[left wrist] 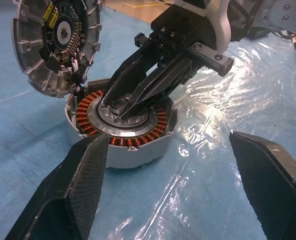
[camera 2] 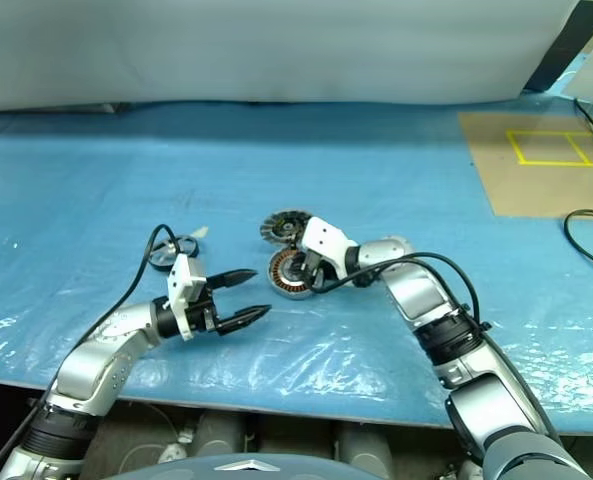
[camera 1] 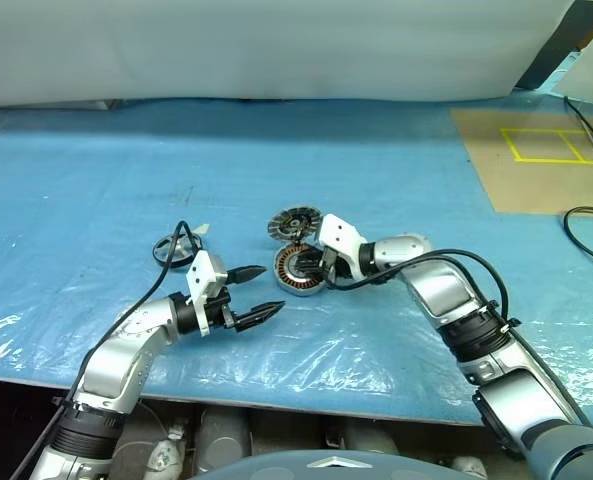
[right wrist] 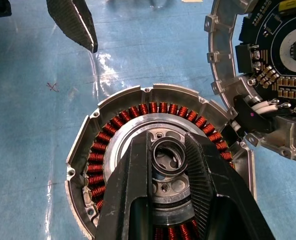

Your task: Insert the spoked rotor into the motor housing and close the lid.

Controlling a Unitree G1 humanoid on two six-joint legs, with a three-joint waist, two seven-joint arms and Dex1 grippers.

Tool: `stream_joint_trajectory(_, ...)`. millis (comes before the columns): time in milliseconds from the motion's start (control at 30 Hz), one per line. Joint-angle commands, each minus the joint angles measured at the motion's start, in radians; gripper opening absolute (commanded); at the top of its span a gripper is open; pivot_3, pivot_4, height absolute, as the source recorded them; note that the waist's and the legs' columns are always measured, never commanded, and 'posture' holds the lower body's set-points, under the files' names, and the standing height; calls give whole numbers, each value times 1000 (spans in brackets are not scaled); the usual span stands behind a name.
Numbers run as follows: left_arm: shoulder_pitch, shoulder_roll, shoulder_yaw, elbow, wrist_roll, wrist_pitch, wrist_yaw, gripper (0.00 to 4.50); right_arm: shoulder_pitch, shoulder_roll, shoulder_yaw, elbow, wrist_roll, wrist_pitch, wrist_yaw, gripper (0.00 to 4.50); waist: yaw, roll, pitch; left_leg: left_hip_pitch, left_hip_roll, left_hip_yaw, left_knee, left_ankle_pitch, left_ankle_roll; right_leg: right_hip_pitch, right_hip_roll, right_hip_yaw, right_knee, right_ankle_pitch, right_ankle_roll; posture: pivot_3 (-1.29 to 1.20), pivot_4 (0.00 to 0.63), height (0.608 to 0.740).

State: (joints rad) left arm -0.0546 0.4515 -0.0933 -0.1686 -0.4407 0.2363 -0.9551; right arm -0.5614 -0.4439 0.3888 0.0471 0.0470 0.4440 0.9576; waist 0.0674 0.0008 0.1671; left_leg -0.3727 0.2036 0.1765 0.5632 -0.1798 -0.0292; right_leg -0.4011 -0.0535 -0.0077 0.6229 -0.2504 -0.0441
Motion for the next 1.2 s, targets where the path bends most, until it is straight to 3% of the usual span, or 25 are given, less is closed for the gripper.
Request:
stream_joint_trajectory(33, 5, 1, 5, -5, 0, -24, -12, 4040, 0, 0, 16, 10, -17, -15, 5, 939, 0, 0, 0, 0, 0, 0, 0, 0, 0, 0, 0, 0, 0, 0, 0, 0, 150, 740)
stream_joint_trajectory(200, 5, 1, 6, 3, 4, -31, -14, 4040, 8, -19, 6, 5, -14, -18, 31, 2545, 0, 0, 0, 0, 0, 0, 0, 0, 0, 0, 0, 0, 0, 0, 0, 0, 150, 740)
stream_joint_trajectory(367, -1, 3, 5, 3, 3, -28, -14, 4040, 1, -16, -24, -15, 18, 4, 47, 2545, 0, 0, 0, 0, 0, 0, 0, 0, 0, 0, 0, 0, 0, 0, 0, 0, 150, 740)
stream_joint_trajectory(600, -26, 6, 7, -33, -11, 16, 2, 4040, -28, 17, -126, -72, 186, 171, 88, 2545, 1, 0, 0, 0, 0, 0, 0, 0, 0, 0, 0, 0, 1, 0, 0, 0, 150, 740)
stream_joint_trajectory(833, -40, 15, 13, -115, -35, 100, 39, 4040, 12, -4, -97, -47, 156, 139, 74, 192, 1, 0, 0, 0, 0, 0, 1, 0, 0, 0, 0, 0, 1, 0, 0, 0, 150, 740)
stream_joint_trajectory(867, -42, 15, 12, -125, -37, 111, 45, 4040, 19, -2, -87, -39, 145, 132, 66, 31, 1, 0, 0, 0, 0, 0, 1, 0, 0, 0, 0, 0, 1, 0, 0, 0, 150, 740)
stream_joint_trajectory(1200, -50, 21, 13, -150, -47, 149, 60, 4040, 6, 51, -112, 13, 151, 157, -12, 31, -2, 0, 0, 1, 0, 0, 1, 0, 0, 0, 0, 0, 1, 0, 0, 0, 150, 740)
